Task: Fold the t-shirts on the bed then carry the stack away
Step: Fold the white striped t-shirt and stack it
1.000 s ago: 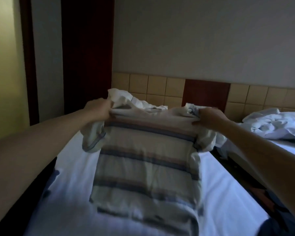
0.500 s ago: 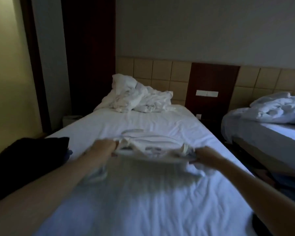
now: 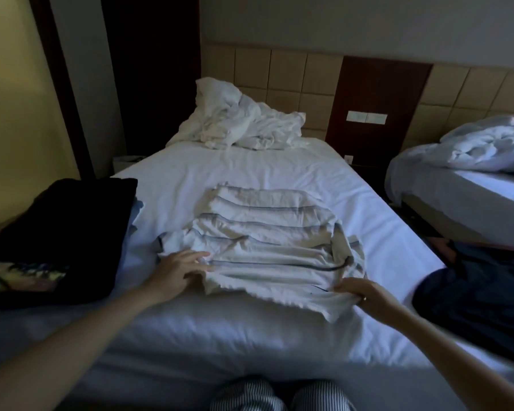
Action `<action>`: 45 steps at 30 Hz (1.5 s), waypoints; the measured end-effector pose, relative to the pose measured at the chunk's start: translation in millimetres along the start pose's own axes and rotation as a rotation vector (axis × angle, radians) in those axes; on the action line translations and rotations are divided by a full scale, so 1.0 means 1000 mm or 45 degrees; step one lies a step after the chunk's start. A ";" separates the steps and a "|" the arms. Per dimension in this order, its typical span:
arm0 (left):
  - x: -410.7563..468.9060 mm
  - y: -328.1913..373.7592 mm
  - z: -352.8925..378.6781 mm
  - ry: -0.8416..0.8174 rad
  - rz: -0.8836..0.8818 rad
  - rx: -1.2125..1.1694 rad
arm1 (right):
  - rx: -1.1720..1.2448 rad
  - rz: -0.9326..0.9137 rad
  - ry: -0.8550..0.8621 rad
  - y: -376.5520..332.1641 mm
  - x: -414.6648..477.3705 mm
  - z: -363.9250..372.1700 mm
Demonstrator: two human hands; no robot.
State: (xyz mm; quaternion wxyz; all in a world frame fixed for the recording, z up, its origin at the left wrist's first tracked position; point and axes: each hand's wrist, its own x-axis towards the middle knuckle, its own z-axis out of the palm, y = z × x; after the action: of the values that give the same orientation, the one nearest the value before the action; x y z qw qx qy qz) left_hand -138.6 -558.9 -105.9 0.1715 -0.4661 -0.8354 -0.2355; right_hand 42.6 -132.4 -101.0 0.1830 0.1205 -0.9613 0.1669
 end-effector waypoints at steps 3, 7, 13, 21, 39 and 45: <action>-0.013 0.014 -0.016 0.001 0.090 0.018 | -0.124 0.045 0.057 -0.001 -0.024 -0.012; -0.040 0.029 -0.019 -0.040 0.207 0.156 | -0.160 0.039 -0.062 -0.012 -0.057 -0.021; -0.059 0.042 -0.016 -0.203 -0.180 -0.158 | -0.016 0.092 0.028 -0.032 -0.081 -0.021; -0.070 0.054 -0.008 -0.326 -0.355 -0.162 | -0.188 0.467 -0.273 -0.054 -0.094 -0.012; -0.023 0.030 -0.031 0.455 -1.776 -1.604 | -0.084 -0.042 -0.365 -0.245 0.054 0.108; -0.017 0.022 -0.024 0.327 -1.707 -1.987 | -0.107 0.120 -0.343 -0.289 0.085 0.154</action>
State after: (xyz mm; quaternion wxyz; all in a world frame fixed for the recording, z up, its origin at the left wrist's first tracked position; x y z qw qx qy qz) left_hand -109.7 -574.3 -89.9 -0.2568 0.1417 -0.5137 -0.8063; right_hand 2.3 -468.1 -122.4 0.0492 0.0886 -0.9879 0.1172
